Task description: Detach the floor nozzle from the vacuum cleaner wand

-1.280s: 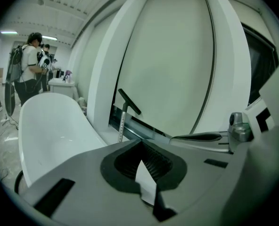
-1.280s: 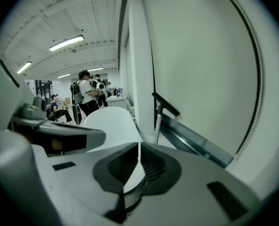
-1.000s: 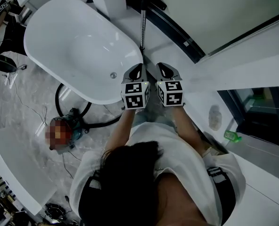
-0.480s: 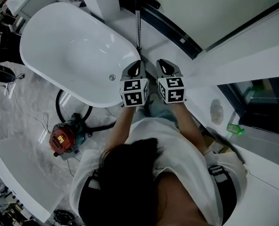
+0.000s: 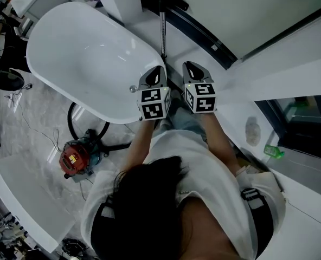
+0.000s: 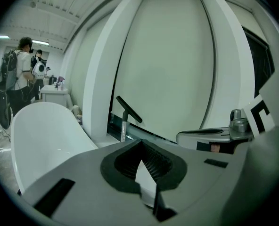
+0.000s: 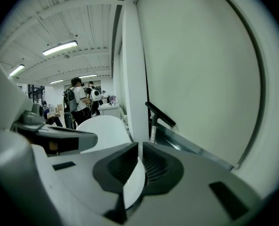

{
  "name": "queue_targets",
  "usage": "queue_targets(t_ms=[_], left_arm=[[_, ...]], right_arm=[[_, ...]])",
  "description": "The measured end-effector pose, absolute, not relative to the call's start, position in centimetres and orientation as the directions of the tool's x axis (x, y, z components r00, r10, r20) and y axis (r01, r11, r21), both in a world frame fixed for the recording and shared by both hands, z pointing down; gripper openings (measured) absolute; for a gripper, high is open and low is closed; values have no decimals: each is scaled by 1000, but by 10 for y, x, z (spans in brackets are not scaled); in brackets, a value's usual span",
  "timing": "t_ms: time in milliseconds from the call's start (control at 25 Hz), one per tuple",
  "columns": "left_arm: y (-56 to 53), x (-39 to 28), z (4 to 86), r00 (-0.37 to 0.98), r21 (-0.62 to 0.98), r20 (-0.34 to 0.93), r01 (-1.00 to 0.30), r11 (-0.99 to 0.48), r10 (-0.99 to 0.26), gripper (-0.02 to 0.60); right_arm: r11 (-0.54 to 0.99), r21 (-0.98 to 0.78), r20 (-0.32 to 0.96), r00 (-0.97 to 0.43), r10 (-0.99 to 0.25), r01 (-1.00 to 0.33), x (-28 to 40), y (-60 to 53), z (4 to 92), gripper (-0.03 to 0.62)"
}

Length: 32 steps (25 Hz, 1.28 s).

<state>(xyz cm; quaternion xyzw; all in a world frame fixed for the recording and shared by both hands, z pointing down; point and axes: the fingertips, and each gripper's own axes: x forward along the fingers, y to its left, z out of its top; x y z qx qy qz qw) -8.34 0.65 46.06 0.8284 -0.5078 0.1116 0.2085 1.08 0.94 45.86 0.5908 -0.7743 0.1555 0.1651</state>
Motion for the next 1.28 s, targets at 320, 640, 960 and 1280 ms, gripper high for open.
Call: queue_targets(t_ms=[320, 640, 960, 1280], left_arm=[[-23, -79, 467, 424, 228, 405, -905, -359, -810, 5], [-70, -75, 469, 392, 230, 420, -919, -322, -819, 3], [-110, -67, 471, 385, 227, 439, -922, -314, -812, 5], [-142, -64, 472, 366, 222, 454, -929, -295, -812, 5]], right_arm=[[275, -56, 427, -272, -863, -960, 23, -29, 460, 20], [326, -81, 427, -328, -842, -942, 29, -86, 458, 89], [343, -78, 433, -341, -834, -936, 35, -131, 457, 95], [376, -53, 432, -360, -826, -925, 45, -173, 451, 132]])
